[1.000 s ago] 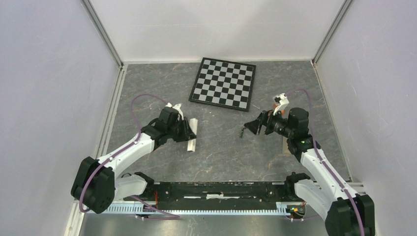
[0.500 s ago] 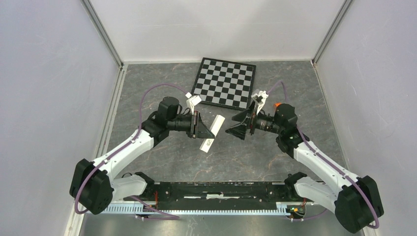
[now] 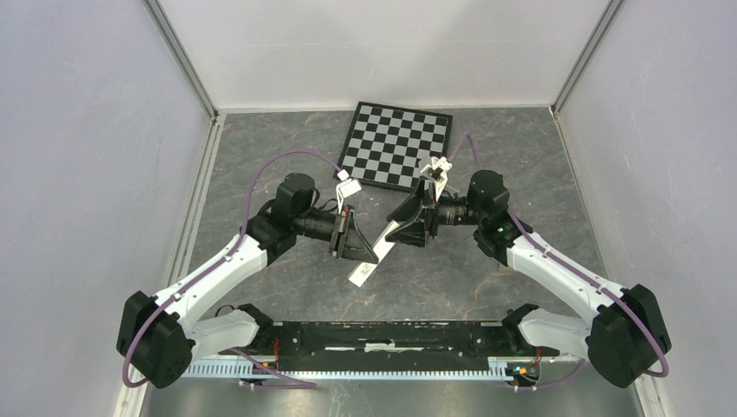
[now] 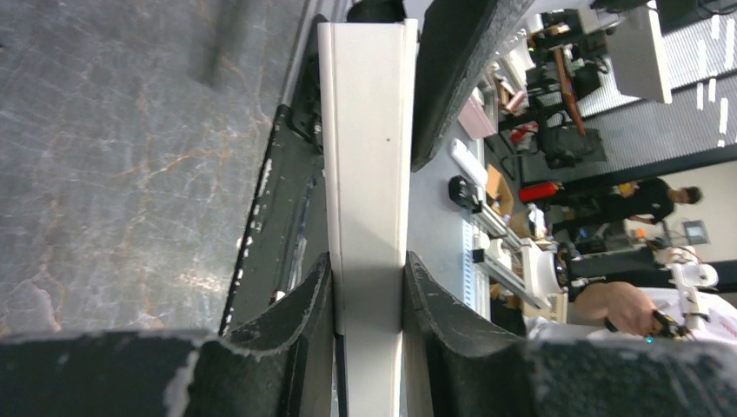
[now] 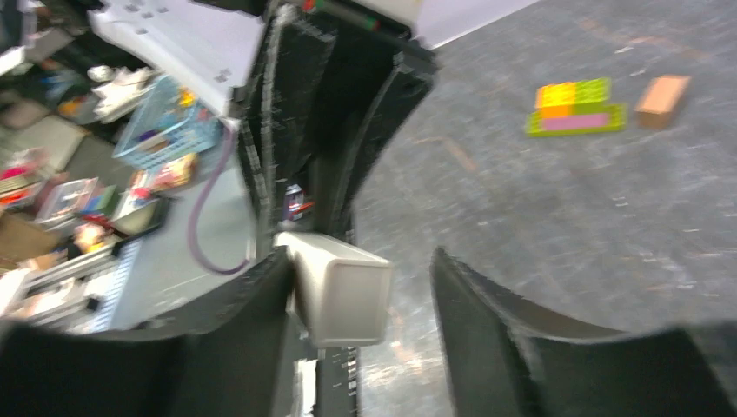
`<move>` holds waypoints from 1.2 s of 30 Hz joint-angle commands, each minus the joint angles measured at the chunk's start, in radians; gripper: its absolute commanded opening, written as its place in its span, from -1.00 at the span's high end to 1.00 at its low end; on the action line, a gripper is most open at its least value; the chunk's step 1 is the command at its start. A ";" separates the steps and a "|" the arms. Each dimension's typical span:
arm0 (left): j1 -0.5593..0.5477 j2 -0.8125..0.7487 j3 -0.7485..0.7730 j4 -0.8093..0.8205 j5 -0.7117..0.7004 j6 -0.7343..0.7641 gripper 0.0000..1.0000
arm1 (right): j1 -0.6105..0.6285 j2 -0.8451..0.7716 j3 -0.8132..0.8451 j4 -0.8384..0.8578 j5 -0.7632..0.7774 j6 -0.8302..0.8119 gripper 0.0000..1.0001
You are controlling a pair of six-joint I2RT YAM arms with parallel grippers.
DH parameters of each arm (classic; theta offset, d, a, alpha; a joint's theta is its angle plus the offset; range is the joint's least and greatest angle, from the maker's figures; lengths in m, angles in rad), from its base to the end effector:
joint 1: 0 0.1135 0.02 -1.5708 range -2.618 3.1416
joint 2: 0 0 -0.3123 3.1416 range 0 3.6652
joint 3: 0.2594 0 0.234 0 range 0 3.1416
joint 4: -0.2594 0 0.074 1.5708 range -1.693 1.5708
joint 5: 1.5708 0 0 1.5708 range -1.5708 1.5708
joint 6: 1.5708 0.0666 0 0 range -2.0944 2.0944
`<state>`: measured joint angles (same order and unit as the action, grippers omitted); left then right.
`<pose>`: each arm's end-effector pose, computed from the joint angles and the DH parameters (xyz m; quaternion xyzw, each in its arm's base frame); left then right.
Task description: Load the batteries into the remote control
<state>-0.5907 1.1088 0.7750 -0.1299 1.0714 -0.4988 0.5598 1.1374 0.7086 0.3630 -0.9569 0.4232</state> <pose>0.1409 -0.1649 0.3283 0.3017 0.7184 -0.6056 0.1616 0.1674 0.1691 0.3501 -0.3582 0.6250 0.5826 0.3763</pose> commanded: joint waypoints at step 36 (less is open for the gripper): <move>-0.012 -0.306 -0.199 0.651 -0.553 0.367 -0.87 | -0.216 -0.143 -0.320 0.544 0.433 1.286 1.00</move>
<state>-0.5991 0.7658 0.5537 0.3794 0.5953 -0.2569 0.3443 0.9833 0.3965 0.7380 -0.5400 1.5200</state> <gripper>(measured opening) 0.954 0.332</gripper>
